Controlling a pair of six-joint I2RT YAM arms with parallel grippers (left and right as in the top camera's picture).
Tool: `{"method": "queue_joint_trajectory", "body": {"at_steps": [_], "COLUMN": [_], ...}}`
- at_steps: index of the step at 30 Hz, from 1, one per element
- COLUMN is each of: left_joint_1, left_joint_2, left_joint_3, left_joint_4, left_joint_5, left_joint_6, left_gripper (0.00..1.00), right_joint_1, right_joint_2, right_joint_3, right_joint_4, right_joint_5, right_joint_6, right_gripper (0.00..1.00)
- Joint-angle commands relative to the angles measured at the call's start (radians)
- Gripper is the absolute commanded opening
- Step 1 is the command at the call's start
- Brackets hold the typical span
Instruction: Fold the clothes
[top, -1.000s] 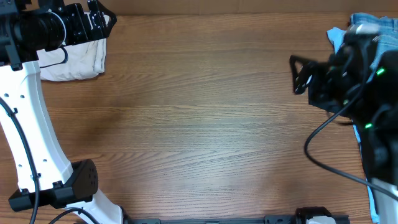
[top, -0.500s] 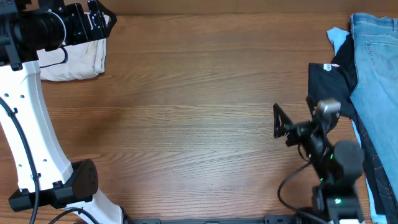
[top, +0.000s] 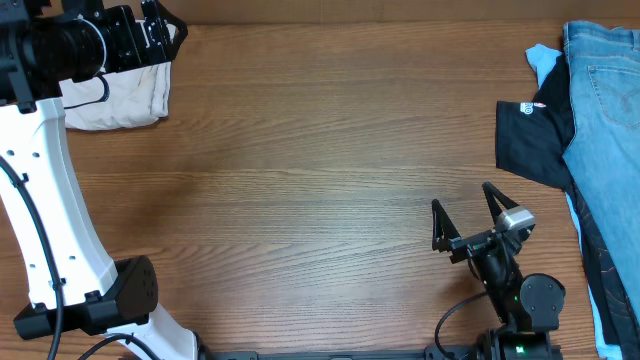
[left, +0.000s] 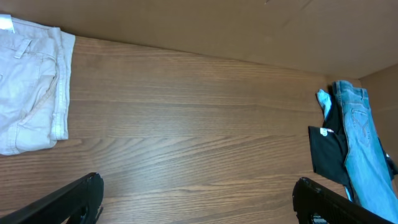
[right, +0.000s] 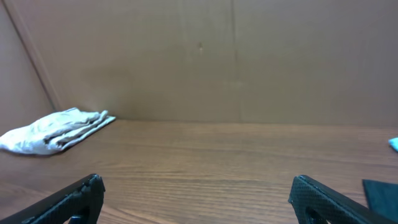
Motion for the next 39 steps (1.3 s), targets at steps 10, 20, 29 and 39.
{"method": "queue_joint_trajectory", "body": {"at_steps": [10,20,29,39], "left_joint_1": [-0.007,-0.007,-0.007,-0.007], "left_joint_2": [0.004,0.004,0.005,0.005], "left_joint_3": [0.008,0.008,0.008,0.008], "left_joint_4": [0.002,0.002,0.002,0.002], "left_joint_5": [0.015,0.015,0.015,0.015], "left_joint_6": [0.019,0.019,0.019,0.019], "left_gripper": [1.0,1.0,1.0,1.0], "right_joint_1": [-0.004,-0.004,-0.004,-0.002], "right_joint_2": [-0.196,-0.268,-0.268,-0.268], "right_joint_3": [-0.01,-0.01,-0.01,-0.01], "right_joint_4": [-0.195,-0.34,-0.348,-0.345], "right_joint_5": [0.143,0.208,0.26,0.245], "right_joint_6": [-0.009,-0.011,-0.011,0.008], "right_gripper": [1.0,1.0,1.0,1.0]}}
